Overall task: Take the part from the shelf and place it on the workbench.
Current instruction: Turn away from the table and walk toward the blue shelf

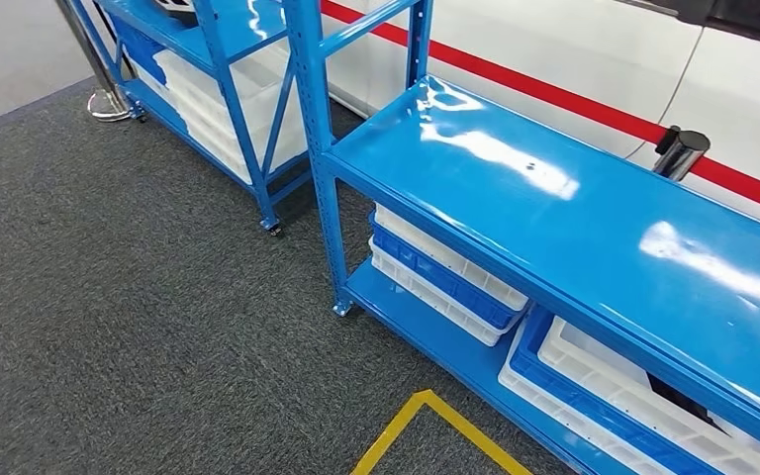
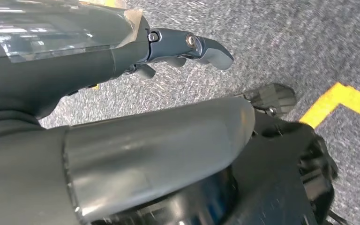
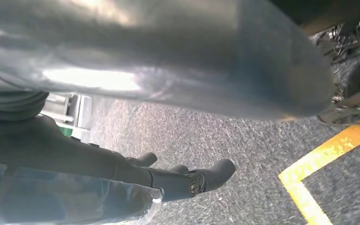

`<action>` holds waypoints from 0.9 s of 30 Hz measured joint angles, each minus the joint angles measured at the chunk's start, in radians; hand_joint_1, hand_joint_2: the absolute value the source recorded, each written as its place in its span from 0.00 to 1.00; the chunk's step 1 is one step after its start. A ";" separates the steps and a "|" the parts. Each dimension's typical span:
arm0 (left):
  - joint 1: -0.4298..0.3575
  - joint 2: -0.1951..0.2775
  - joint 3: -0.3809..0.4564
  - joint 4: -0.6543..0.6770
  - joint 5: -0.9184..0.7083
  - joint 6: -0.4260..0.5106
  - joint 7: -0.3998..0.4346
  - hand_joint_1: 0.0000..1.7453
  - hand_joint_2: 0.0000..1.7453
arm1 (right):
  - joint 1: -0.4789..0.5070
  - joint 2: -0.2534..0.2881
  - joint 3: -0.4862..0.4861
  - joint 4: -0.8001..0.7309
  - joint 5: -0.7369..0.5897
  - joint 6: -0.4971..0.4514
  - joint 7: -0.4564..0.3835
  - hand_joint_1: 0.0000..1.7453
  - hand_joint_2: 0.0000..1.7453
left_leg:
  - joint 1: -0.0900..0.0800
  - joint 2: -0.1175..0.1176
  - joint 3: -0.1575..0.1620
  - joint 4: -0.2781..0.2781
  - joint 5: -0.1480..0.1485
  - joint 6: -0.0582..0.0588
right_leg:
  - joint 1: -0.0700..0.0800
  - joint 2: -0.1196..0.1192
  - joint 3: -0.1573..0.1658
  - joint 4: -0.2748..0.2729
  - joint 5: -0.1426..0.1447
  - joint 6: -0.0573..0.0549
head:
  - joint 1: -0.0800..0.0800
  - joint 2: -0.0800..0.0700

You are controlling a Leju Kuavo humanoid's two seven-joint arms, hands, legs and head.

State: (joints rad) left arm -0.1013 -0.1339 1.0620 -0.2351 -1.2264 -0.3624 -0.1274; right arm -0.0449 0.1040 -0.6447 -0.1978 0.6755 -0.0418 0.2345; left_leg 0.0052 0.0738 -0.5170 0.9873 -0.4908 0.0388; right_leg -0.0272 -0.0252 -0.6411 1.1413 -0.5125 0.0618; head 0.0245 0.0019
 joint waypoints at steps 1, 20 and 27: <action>-0.001 -0.001 0.000 0.000 0.000 0.000 0.000 0.00 0.00 | -0.002 0.000 0.000 0.000 0.000 0.000 0.000 0.00 0.00 | -0.002 0.010 0.002 0.003 -0.005 -0.007 | -0.001 -0.023 0.039 -0.067 0.023 0.004 | 0.001 0.000; -0.016 0.004 -0.001 -0.001 -0.004 -0.004 0.005 0.00 0.00 | -0.004 -0.001 -0.002 0.000 -0.009 0.000 -0.018 0.00 0.00 | -0.004 -0.141 0.000 0.021 -0.019 -0.007 | 0.017 0.146 0.048 -0.130 0.082 -0.045 | -0.006 0.000; -0.017 0.003 -0.002 -0.001 -0.005 0.000 0.006 0.00 0.00 | -0.005 -0.004 -0.004 0.000 -0.004 -0.003 -0.023 0.00 0.00 | -0.004 -0.039 -0.003 -0.007 0.009 0.016 | 0.018 0.041 -0.094 0.150 -0.044 -0.042 | 0.004 0.000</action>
State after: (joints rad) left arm -0.1183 -0.1314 1.0605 -0.2365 -1.2310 -0.3620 -0.1217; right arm -0.0497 0.0996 -0.6485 -0.1980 0.6719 -0.0446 0.2111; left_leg 0.0016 0.0345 -0.5201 0.9807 -0.4821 0.0550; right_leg -0.0093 0.0155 -0.7347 1.2912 -0.5563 0.0200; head 0.0287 0.0019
